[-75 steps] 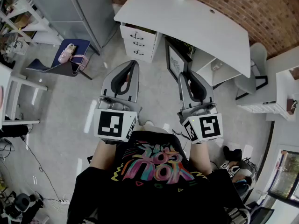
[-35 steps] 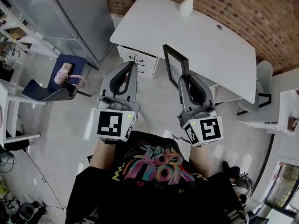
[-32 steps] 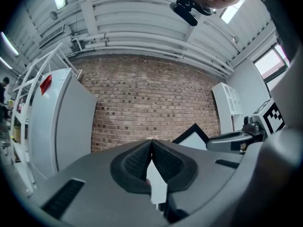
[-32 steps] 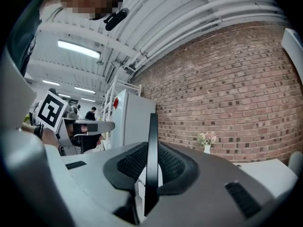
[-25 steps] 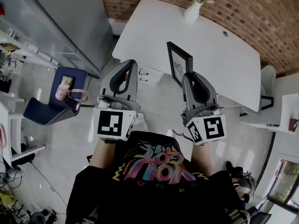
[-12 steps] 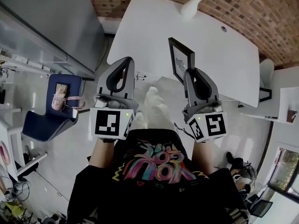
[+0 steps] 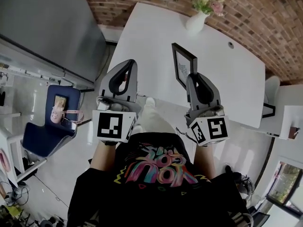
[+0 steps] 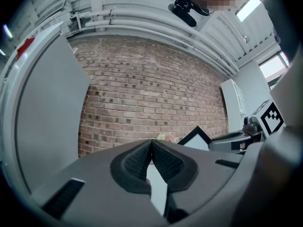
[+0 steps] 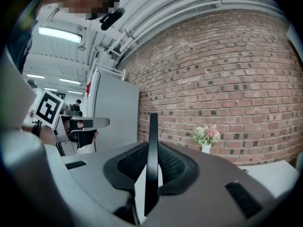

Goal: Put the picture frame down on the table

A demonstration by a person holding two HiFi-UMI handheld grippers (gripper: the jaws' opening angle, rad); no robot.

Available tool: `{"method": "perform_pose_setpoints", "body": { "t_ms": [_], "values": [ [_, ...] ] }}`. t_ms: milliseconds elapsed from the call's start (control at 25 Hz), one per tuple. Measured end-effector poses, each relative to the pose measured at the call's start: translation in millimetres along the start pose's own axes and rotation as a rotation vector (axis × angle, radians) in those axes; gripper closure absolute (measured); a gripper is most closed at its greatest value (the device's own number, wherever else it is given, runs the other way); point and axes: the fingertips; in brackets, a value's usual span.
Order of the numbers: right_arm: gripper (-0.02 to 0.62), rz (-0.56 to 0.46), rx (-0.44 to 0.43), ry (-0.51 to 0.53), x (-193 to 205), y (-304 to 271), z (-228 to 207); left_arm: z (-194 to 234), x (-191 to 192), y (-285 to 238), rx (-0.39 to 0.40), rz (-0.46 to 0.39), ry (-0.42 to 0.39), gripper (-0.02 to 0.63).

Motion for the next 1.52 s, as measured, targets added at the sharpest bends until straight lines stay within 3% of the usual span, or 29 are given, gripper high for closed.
{"method": "perform_pose_setpoints", "body": {
  "t_ms": [120,440,720,1520],
  "values": [
    [0.506,0.006,-0.018,-0.006,-3.0,-37.8,-31.3,9.5,-3.5,-48.0,-0.024,-0.015,0.019,0.583],
    [0.506,-0.022,-0.079,-0.029,-20.7,-122.4,-96.9,27.5,-7.4,-150.4,-0.051,-0.007,-0.024,0.583],
    [0.506,-0.01,-0.084,-0.055,-20.3,-165.0,-128.8,33.1,-0.4,-210.1,-0.025,0.029,-0.029,0.583],
    [0.506,0.01,-0.005,-0.1,-9.6,-188.2,-139.9,42.8,18.8,-248.8,0.096,0.044,-0.002,0.583]
  ]
}}
Point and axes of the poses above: the fingertips, and each gripper's own axes: y backward along the fingers, z to its left, x out of its underside, and after that the axes turned 4 degrees about -z, right-handed
